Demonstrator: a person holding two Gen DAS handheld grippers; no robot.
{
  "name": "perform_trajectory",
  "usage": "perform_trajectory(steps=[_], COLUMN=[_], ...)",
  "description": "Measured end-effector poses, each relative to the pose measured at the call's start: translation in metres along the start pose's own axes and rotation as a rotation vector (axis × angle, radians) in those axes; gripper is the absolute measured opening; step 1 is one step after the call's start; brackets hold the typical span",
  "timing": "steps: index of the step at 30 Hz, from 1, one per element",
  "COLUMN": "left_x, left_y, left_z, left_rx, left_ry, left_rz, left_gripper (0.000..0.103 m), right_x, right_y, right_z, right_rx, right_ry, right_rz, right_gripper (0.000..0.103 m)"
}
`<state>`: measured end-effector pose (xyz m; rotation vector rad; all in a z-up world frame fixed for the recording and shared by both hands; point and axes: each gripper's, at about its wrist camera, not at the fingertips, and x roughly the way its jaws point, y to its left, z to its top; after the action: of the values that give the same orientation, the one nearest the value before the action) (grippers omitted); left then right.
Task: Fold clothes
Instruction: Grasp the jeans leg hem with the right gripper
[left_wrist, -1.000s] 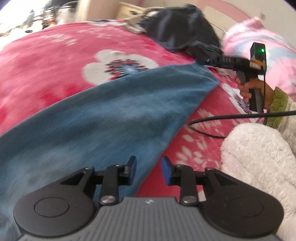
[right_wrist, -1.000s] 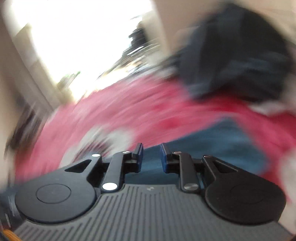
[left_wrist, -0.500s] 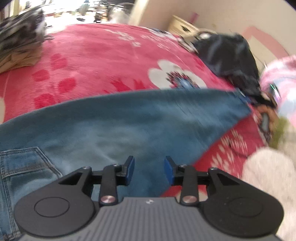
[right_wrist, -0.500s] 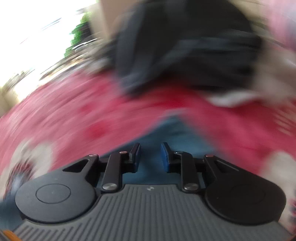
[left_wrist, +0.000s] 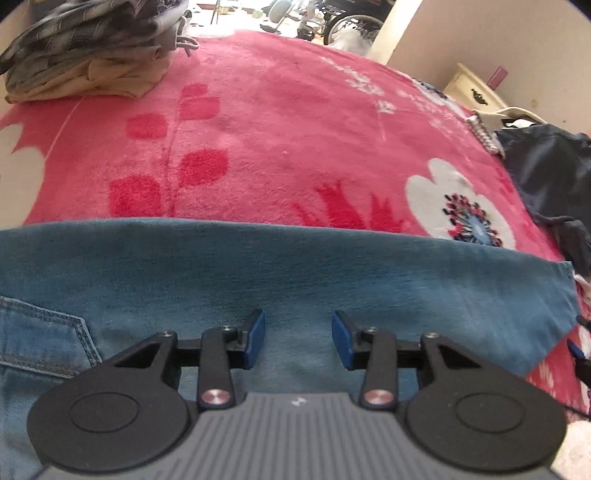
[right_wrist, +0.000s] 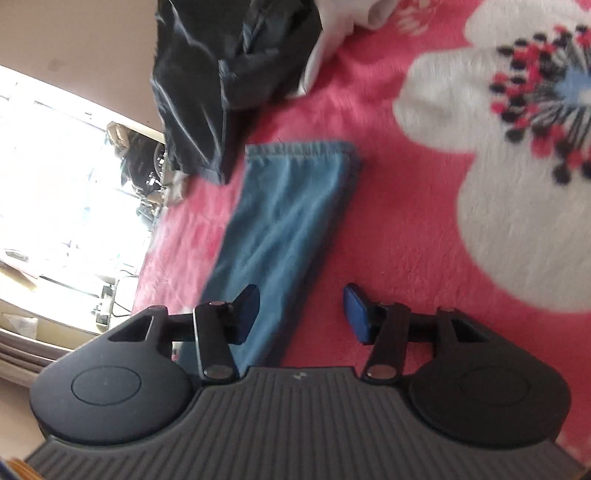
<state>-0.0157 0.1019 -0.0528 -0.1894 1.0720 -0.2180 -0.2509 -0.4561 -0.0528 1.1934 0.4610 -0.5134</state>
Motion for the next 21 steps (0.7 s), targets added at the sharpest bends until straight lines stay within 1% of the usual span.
perform_trajectory(steps=[1,3,5,10,15,16,17,18,19,20,21], left_x=[0.001,0.001,0.001,0.002,0.003,0.004,0.004,0.004,0.004,0.004,0.004], left_y=[-0.002,-0.004,-0.006,-0.009,-0.010,-0.010,-0.010,-0.010,-0.010,-0.010,-0.010], left_z=[0.000,-0.002,-0.003,-0.007,-0.008,-0.008,-0.009,-0.009,-0.009,-0.009,-0.009], left_rx=[0.009,0.016,0.021,0.036,0.045,0.047,0.049,0.051,0.054,0.054,0.054], left_ry=[-0.003,-0.008,-0.012,-0.019,-0.022,-0.023,-0.025,-0.026,-0.028,-0.028,-0.028], left_rz=[0.009,0.019,0.028,0.042,0.045,0.046,0.046,0.047,0.047,0.047,0.047], left_gripper=[0.043,0.045,0.045,0.045,0.046,0.046,0.046,0.046,0.046,0.046,0.047], right_x=[0.004,0.012,0.019,0.034,0.049,0.050,0.051,0.051,0.052,0.052,0.052], right_y=[0.002,0.006,0.007,0.000,0.003,0.004,0.003,0.002,0.002,-0.001,-0.006], right_z=[0.001,0.004,0.007,0.019,0.026,0.027,0.028,0.028,0.029,0.029,0.029], right_rx=[-0.009,-0.027,-0.041,0.008,-0.011,-0.012,-0.011,-0.008,-0.006,0.009,0.032], right_ry=[-0.003,-0.008,-0.016,-0.058,-0.105,-0.115,-0.125,-0.135,-0.145,-0.152,-0.157], right_rz=[0.005,0.014,0.022,0.070,0.074,0.077,0.074,0.067,0.060,0.060,0.064], right_gripper=[0.059,0.061,0.061,0.061,0.060,0.059,0.057,0.049,0.035,0.027,0.016])
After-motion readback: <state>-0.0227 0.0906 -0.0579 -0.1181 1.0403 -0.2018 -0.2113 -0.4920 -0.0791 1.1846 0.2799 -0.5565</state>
